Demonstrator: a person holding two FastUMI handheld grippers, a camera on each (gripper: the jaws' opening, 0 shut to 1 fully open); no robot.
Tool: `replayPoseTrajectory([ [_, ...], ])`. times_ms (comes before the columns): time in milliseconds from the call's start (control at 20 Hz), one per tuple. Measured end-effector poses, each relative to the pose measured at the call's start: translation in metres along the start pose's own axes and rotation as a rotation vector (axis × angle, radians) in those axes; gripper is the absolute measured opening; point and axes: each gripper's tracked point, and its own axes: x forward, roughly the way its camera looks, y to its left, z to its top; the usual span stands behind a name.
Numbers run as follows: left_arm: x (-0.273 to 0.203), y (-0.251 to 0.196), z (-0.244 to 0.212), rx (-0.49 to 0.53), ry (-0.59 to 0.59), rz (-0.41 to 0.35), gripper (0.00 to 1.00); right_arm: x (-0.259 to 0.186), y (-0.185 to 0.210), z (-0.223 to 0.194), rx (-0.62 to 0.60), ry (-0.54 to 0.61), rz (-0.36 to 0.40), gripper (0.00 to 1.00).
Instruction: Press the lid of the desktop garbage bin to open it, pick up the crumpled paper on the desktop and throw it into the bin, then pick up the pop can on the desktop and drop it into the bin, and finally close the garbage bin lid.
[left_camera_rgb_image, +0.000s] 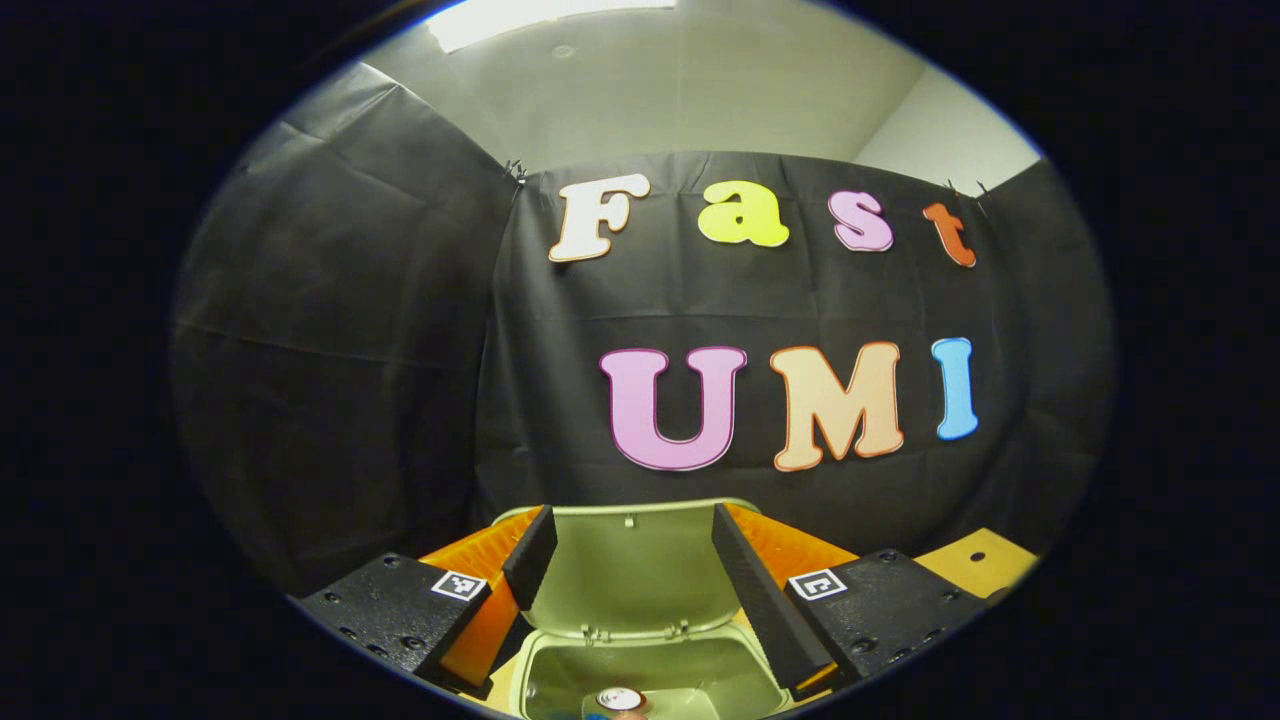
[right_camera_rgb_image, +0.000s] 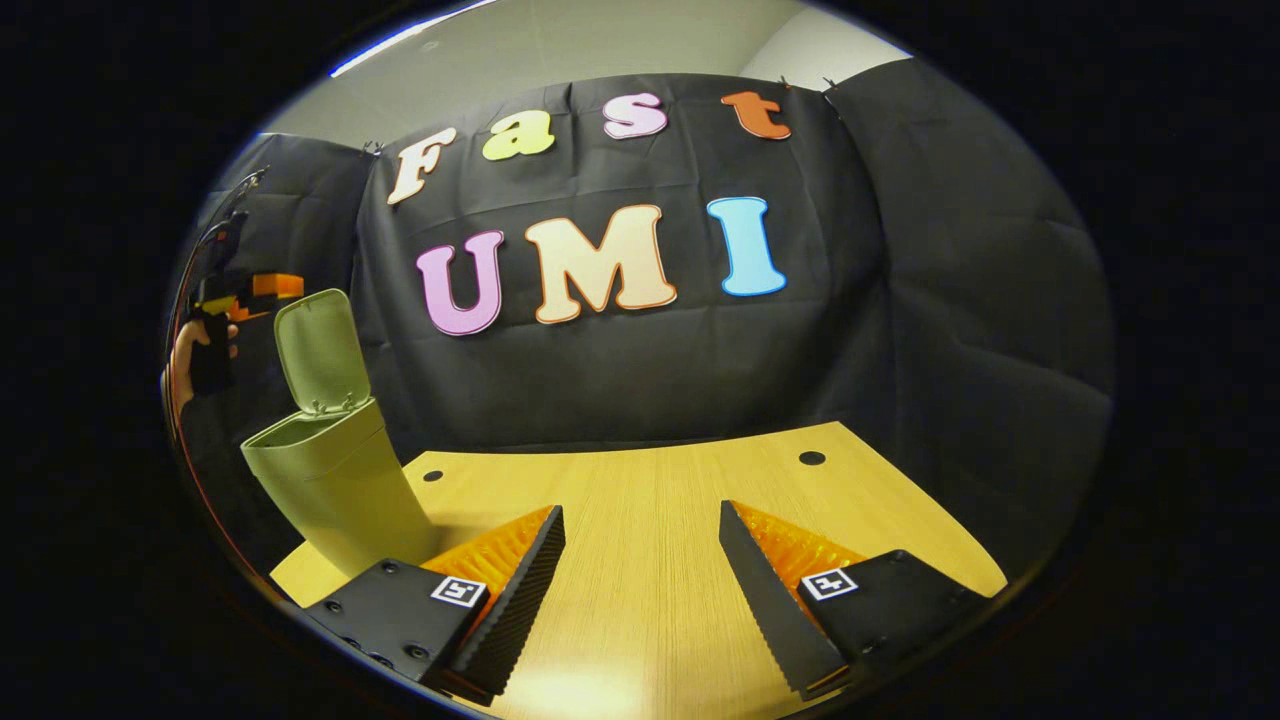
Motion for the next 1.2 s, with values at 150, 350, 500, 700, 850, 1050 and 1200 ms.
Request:
replayPoseTrajectory([
  [150, 0.037, 0.000, 0.001, 0.022, 0.045, -0.046, 0.93, -0.003, -0.001, -0.005, 0.016, 0.008, -0.030, 0.98],
  [350, 0.061, 0.010, -0.024, -0.026, 0.155, -0.034, 0.94, -0.006, -0.003, -0.013, 0.029, 0.035, -0.044, 0.98],
  [500, 0.056, 0.014, -0.031, -0.014, 0.173, -0.021, 0.92, -0.010, -0.007, -0.017, 0.002, 0.049, -0.043, 0.98],
  [700, 0.034, 0.009, -0.034, 0.000, 0.178, -0.017, 0.92, -0.011, -0.010, -0.012, -0.006, 0.055, -0.008, 0.98],
  [850, 0.012, 0.006, -0.037, 0.008, 0.174, 0.000, 0.92, -0.009, -0.009, -0.011, -0.021, 0.061, 0.029, 0.98],
  [1050, -0.025, 0.000, -0.050, 0.019, 0.165, 0.005, 0.94, -0.010, -0.007, -0.012, -0.036, 0.073, 0.081, 0.98],
  [1200, -0.048, -0.007, -0.067, 0.032, 0.171, -0.005, 0.92, -0.007, -0.007, -0.015, -0.049, 0.089, 0.108, 0.98],
])
